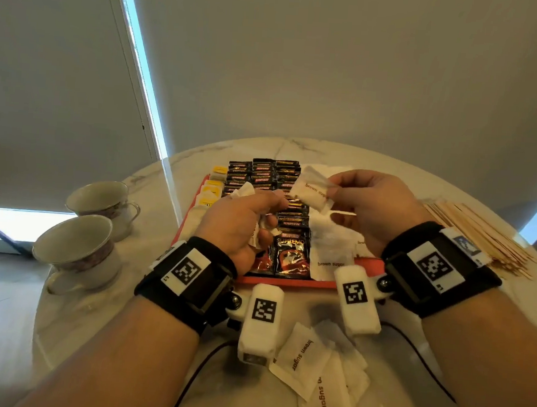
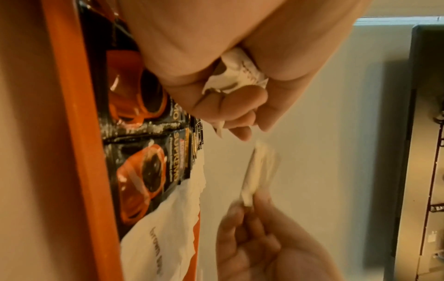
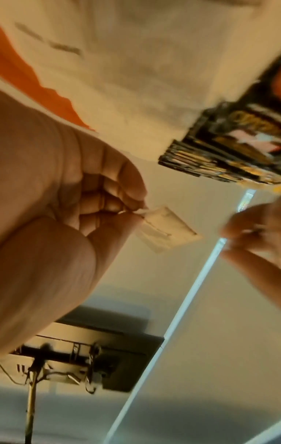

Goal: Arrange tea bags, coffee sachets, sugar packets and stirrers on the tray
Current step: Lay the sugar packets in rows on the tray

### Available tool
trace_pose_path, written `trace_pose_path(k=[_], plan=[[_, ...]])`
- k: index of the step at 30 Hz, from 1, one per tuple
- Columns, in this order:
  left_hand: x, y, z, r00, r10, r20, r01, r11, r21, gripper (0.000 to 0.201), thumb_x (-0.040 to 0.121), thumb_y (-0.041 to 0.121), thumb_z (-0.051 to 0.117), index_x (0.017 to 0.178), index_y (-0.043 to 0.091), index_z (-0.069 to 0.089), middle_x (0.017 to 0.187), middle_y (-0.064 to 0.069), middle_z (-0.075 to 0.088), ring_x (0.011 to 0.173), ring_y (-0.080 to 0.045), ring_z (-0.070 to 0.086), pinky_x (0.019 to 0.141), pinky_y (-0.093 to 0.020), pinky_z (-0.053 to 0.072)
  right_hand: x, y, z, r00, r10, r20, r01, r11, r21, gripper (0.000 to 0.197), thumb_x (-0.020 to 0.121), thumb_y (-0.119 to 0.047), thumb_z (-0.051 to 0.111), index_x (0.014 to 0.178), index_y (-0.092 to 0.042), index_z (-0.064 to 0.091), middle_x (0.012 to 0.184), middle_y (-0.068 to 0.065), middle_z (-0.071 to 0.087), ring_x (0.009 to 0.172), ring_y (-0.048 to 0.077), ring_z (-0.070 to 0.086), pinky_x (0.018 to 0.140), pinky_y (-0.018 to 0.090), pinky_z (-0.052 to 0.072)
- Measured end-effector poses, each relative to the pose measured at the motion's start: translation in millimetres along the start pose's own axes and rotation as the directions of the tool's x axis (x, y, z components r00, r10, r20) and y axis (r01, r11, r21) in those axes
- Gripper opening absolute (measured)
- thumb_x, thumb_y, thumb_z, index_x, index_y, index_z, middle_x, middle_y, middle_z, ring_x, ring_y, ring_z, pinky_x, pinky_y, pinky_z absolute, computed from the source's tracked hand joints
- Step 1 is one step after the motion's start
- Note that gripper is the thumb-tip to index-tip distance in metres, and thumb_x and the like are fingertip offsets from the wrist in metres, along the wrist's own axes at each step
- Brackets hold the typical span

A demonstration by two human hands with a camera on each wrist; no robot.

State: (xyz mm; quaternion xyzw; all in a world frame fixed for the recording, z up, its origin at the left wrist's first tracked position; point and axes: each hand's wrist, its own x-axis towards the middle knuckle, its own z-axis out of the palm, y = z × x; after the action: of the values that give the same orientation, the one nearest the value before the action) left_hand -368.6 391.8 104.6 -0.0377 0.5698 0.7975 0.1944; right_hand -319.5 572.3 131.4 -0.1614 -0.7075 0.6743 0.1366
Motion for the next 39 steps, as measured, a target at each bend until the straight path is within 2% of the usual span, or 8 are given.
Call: trace_pose_path(k=[5,9,13,15,22,25,28,39], plan=[[3.4,4.6,-6.5,1.0,-0.008,0.004,0.008,0.999,-0.032,0.007,0.096,0.017,0.073,0.099,0.013,0.067,0.088,-0.003,0.069,0.058,-0.006,0.054,0.038,-0.016,0.038,8.1,2.4,-41.1,0.976,0.147,-0.161,-0.166,0.98,-0.111,0.017,0.088,0.007,0.063,0.089,-0.008,0.071,0.076,0.007,0.067,0.059,0.014,0.056,0.055,0.028,0.048],[2.7,3.9,-5.9,1.0,-0.002,0.028,0.003,1.0,-0.029,0.006,0.097,0.015,0.071,0.096,0.014,0.065,0.09,-0.003,0.067,0.059,-0.007,0.053,0.038,-0.017,0.037,8.8,16.2,-65.8,0.937,0.266,-0.225,-0.319,0.914,-0.249,0.01,0.084,0.005,0.065,0.086,-0.004,0.068,0.081,0.017,0.058,0.053,0.019,0.047,0.052,0.031,0.039],[4.0,5.0,-8.2,1.0,0.008,0.029,-0.007,0.999,-0.039,0.007,0.096,0.015,0.071,0.093,0.015,0.064,0.085,-0.002,0.067,0.056,-0.006,0.052,0.038,-0.016,0.036,6.1,23.7,-75.5,0.909,0.35,-0.227,-0.408,0.862,-0.302,0.014,0.082,0.001,0.068,0.096,-0.001,0.07,0.09,0.018,0.061,0.062,0.022,0.05,0.055,0.031,0.037],[3.8,5.1,-9.0,1.0,0.009,0.026,-0.008,0.999,-0.049,0.006,0.096,0.014,0.07,0.094,0.014,0.065,0.083,-0.002,0.066,0.056,-0.006,0.051,0.038,-0.016,0.035,4.8,25.0,-75.3,0.905,0.364,-0.219,-0.418,0.858,-0.299,0.009,0.084,0.004,0.067,0.091,0.0,0.07,0.092,0.019,0.063,0.065,0.022,0.049,0.057,0.03,0.039],[5.0,3.0,-8.8,1.0,0.002,0.024,-0.001,0.999,-0.046,0.006,0.096,0.014,0.071,0.096,0.015,0.065,0.087,-0.003,0.066,0.058,-0.007,0.051,0.039,-0.016,0.035,0.6,21.6,-71.1,0.92,0.359,-0.156,-0.392,0.834,-0.388,0.017,0.089,0.006,0.067,0.087,-0.01,0.076,0.091,0.018,0.068,0.065,0.019,0.052,0.061,0.028,0.046],[6.0,2.9,-8.4,1.0,-0.004,0.03,0.005,0.999,-0.047,0.006,0.096,0.014,0.071,0.097,0.015,0.064,0.086,-0.003,0.066,0.058,-0.007,0.052,0.038,-0.016,0.036,-1.1,22.4,-70.4,0.94,0.299,-0.164,-0.339,0.87,-0.358,0.02,0.087,0.01,0.069,0.099,-0.005,0.075,0.081,0.013,0.067,0.058,0.016,0.051,0.056,0.027,0.047],[6.6,2.5,-8.0,0.999,-0.004,0.034,0.006,0.999,-0.049,0.006,0.096,0.014,0.071,0.098,0.014,0.065,0.086,-0.003,0.067,0.058,-0.008,0.052,0.038,-0.017,0.036,-2.6,25.0,-69.5,0.953,0.19,-0.235,-0.263,0.907,-0.33,0.016,0.087,0.006,0.07,0.097,-0.007,0.071,0.073,0.01,0.063,0.052,0.016,0.05,0.049,0.027,0.044],[6.1,2.2,-6.3,0.999,-0.008,0.039,0.01,0.998,-0.056,0.006,0.097,0.014,0.069,0.096,0.015,0.064,0.083,-0.004,0.066,0.057,-0.009,0.052,0.038,-0.017,0.036,-3.7,33.4,-57.4,0.973,0.115,-0.202,-0.158,0.964,-0.213,0.003,0.089,-0.005,0.071,0.091,-0.005,0.07,0.081,0.015,0.069,0.072,0.023,0.067,0.063,0.034,0.058]])
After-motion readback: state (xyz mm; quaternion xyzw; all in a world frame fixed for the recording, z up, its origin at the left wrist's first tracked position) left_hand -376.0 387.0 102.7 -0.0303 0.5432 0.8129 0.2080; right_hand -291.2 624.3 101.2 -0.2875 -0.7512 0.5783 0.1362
